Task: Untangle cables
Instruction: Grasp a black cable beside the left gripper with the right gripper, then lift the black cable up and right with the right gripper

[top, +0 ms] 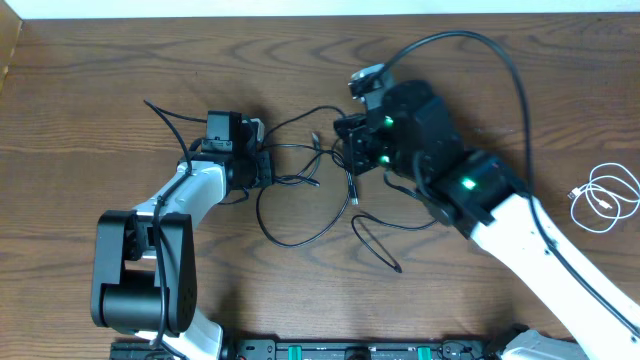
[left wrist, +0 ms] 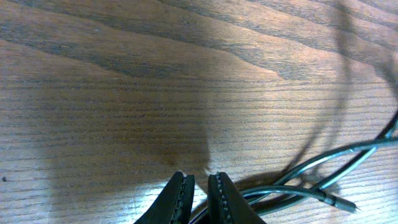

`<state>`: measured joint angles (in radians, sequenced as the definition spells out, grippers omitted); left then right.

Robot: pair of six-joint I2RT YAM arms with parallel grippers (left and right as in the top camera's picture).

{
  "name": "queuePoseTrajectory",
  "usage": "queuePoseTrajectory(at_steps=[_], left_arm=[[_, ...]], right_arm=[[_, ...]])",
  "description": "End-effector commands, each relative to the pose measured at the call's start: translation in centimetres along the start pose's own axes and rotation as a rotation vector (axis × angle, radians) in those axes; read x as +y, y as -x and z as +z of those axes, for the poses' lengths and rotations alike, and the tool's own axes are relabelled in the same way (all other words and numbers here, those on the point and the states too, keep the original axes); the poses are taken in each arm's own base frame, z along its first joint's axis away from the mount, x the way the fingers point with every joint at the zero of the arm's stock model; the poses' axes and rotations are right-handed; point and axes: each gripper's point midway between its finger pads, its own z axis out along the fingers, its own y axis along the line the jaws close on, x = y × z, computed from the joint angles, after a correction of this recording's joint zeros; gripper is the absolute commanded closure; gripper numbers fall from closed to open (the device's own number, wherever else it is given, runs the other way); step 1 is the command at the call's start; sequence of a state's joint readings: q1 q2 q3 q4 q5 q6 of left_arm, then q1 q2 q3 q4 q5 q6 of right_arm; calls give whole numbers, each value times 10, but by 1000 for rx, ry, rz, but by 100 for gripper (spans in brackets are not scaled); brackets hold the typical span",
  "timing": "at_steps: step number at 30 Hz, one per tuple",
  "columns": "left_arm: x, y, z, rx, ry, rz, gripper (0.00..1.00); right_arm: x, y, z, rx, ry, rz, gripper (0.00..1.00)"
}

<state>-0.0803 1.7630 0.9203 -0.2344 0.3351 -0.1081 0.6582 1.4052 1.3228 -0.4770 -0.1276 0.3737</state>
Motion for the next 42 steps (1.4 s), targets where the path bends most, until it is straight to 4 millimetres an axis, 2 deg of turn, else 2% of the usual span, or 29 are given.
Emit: queuePoseTrajectory(at_steps=[1,9,16,20,27,28,30,33,39,42], left_arm=[[3,-2,0,5,9,-6,85],[3,-2,0,5,9,-6,84],[3,-2,0,5,9,-6,84],[3,-2,0,5,9,-6,83],[3,-2,0,5,9,-6,83],[3,-2,0,5,9,-6,77],[3,-2,0,5,9,-6,61],[3,-2,0,5,9,-6,48],[4,-2,0,4,16,-6,46],[14,-4,0,8,77,-9,46]], right_arm=[[-5,23,-32,-107,-58,-27,99],[-31,45,-93,-255,-252,-16,99],[-69,56,-154,-393,-512,14,99],[-96,55,-188,-450,-700,41,99],[-132,38,-228,-512,-975,150,99],[-136,36,-234,-532,-1008,179,99],[-140,32,-237,-560,-1030,235,99],[-141,31,-234,-554,-1033,238,99],[-143,31,-224,-532,-1055,222,99],[-150,34,-231,-567,-1121,224,99]])
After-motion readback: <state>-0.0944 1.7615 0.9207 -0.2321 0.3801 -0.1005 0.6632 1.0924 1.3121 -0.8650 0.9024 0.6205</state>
